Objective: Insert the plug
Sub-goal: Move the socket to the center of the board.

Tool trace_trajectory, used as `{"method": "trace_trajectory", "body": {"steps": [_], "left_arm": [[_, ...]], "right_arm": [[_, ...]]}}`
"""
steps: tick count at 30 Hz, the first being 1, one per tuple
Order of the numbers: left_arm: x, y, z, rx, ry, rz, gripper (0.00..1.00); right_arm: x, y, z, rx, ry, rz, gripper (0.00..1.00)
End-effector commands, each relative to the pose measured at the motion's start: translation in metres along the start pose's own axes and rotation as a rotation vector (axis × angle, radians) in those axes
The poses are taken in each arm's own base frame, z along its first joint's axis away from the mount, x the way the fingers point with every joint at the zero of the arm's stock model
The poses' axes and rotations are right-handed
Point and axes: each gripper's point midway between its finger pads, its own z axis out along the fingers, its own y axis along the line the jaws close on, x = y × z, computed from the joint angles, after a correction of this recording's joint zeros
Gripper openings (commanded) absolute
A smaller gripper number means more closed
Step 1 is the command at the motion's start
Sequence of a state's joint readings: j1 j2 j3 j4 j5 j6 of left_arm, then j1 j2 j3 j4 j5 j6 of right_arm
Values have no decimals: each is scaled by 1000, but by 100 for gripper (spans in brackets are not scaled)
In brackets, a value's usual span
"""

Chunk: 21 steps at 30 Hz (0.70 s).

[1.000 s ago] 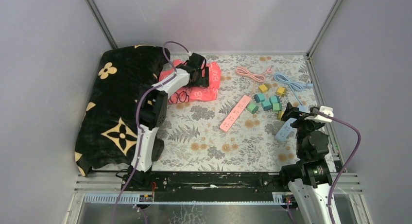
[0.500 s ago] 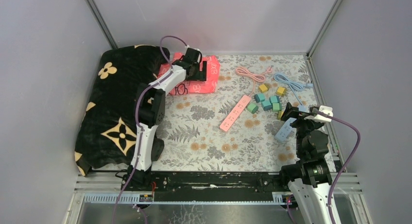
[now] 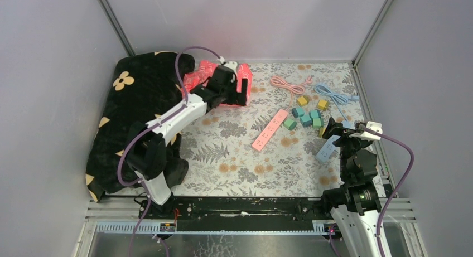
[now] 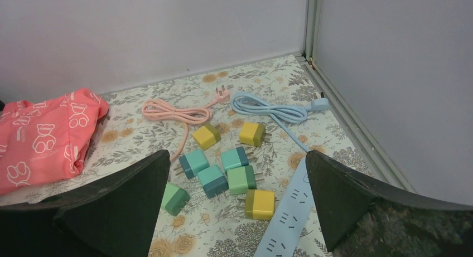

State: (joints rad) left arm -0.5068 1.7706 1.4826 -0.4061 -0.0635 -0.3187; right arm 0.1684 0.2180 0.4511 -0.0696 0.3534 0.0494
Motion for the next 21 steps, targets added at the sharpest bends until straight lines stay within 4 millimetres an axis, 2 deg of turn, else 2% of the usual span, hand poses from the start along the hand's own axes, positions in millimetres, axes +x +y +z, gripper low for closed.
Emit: {"method": "trace_trajectory", "body": {"steps": [1,6,12,16,21], "left_arm": [[35,-44,-11,90,23,34,100],[77,-74,-19,138,71,76,100],[107,-106,-14,183,111,128,100],[125,-120,1,163,126,208,100],[142,-127,26,120,158,272,100]], "right_arm": [[-17,4,-2,-20,-56,16,99],[-17,4,-2,-21,-57,19,99],[-16,6,-2,-28,-54,18,99],[-15,5,-2,-28,-51,17,99],[-13,6,-2,-29,-45,14,99]]}}
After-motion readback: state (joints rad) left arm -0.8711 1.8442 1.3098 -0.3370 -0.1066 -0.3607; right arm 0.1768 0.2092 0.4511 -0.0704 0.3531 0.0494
